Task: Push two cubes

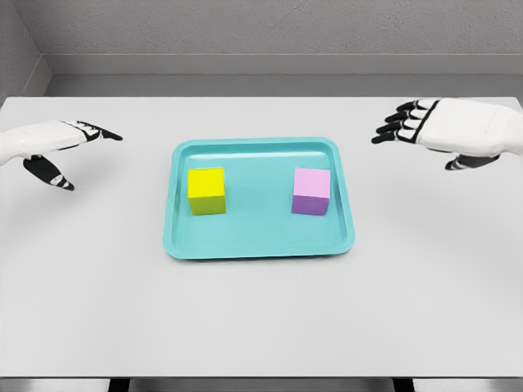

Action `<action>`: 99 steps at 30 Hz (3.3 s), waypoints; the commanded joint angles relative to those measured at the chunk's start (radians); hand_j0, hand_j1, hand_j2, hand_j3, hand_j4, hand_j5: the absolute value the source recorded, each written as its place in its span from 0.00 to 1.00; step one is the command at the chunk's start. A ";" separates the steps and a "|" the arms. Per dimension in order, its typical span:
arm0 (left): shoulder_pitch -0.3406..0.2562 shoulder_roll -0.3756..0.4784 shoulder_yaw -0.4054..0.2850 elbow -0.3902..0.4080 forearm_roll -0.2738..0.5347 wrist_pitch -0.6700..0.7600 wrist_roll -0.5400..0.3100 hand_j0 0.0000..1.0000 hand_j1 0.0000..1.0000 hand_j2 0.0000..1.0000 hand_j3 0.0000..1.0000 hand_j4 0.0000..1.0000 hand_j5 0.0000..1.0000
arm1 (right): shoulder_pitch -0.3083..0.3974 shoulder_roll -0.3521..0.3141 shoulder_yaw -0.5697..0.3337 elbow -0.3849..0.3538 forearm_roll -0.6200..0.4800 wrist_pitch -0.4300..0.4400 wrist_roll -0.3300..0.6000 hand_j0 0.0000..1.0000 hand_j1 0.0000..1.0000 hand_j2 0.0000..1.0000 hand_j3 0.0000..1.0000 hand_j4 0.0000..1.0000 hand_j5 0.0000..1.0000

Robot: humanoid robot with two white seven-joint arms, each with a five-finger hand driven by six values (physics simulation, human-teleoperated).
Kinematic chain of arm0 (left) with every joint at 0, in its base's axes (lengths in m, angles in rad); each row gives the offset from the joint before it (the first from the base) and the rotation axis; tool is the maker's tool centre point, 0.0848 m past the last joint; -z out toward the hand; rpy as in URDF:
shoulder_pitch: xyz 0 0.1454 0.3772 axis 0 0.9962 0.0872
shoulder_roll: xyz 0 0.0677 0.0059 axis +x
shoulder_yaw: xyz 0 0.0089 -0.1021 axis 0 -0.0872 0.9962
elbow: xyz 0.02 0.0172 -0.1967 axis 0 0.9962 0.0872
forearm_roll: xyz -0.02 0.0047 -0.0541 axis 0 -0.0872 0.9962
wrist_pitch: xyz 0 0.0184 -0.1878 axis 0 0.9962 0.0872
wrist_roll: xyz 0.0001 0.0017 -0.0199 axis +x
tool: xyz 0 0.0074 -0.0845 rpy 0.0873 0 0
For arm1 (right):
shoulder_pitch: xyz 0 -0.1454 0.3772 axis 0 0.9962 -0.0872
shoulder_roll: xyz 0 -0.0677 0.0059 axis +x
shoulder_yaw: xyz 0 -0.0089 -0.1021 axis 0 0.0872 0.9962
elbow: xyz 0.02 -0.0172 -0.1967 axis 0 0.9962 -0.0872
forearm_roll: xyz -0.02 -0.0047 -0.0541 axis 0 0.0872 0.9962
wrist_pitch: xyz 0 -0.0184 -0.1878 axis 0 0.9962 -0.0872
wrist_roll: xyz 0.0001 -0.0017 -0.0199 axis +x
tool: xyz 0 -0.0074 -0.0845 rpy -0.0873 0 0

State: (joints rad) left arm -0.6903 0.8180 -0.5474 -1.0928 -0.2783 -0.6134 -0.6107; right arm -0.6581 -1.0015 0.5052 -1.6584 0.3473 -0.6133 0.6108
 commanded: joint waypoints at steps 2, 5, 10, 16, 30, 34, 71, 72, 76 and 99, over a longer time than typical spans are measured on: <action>0.000 0.003 0.000 0.001 0.005 0.003 0.000 1.00 1.00 1.00 1.00 1.00 1.00 | -0.017 0.000 0.010 0.000 0.010 0.002 0.000 1.00 1.00 1.00 1.00 1.00 1.00; -0.041 0.001 -0.006 0.090 0.025 0.003 0.000 0.16 0.16 0.16 0.16 0.16 0.16 | -0.015 -0.009 0.015 0.028 0.007 0.002 0.000 1.00 1.00 1.00 1.00 1.00 1.00; -0.186 0.004 -0.114 0.225 -0.053 0.003 0.000 0.02 0.02 0.02 0.02 0.02 0.02 | -0.017 0.004 0.082 0.026 0.055 0.002 0.000 0.03 0.03 0.03 0.03 0.03 0.03; -0.210 -0.037 -0.166 0.194 -0.100 0.003 0.000 0.02 0.02 0.02 0.02 0.02 0.02 | -0.048 0.017 0.231 0.026 0.127 0.002 0.000 0.00 0.00 0.00 0.00 0.00 0.00; -0.221 -0.149 -0.235 0.036 -0.343 0.003 0.000 0.00 0.00 0.00 0.00 0.00 0.00 | -0.133 0.124 0.383 0.058 0.219 0.002 0.000 0.00 0.00 0.00 0.00 0.00 0.00; -0.235 -0.114 -0.236 0.025 -0.312 0.003 0.000 0.03 0.03 0.03 0.03 0.03 0.03 | -0.133 0.133 0.386 0.063 0.234 0.002 0.000 0.00 0.00 0.00 0.00 0.00 0.00; -0.146 -0.200 -0.321 -0.039 -0.323 0.003 0.000 0.02 0.02 0.02 0.02 0.02 0.02 | -0.241 0.287 0.506 0.295 0.249 0.002 0.000 0.00 0.00 0.00 0.00 0.00 0.00; -0.147 -0.198 -0.319 -0.035 -0.325 0.003 0.000 0.03 0.03 0.03 0.03 0.03 0.03 | -0.242 0.296 0.509 0.296 0.256 0.002 0.000 0.00 0.00 0.00 0.00 0.00 0.00; -0.152 -0.189 -0.310 -0.013 -0.323 0.003 0.000 0.06 0.06 0.06 0.06 0.06 0.06 | -0.249 0.304 0.510 0.302 0.256 0.002 0.000 0.00 0.00 0.00 0.00 0.00 0.00; -0.176 -0.195 -0.332 -0.021 -0.303 0.003 0.000 0.18 0.18 0.18 0.18 0.18 0.18 | -0.293 0.368 0.556 0.296 0.265 0.002 0.000 0.00 0.00 0.00 0.00 0.00 0.00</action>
State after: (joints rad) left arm -0.8667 0.6248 -0.8679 -1.1114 -0.5865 -0.6072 -0.6085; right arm -0.9511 -0.6358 1.0555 -1.3604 0.6148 -0.6129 0.6110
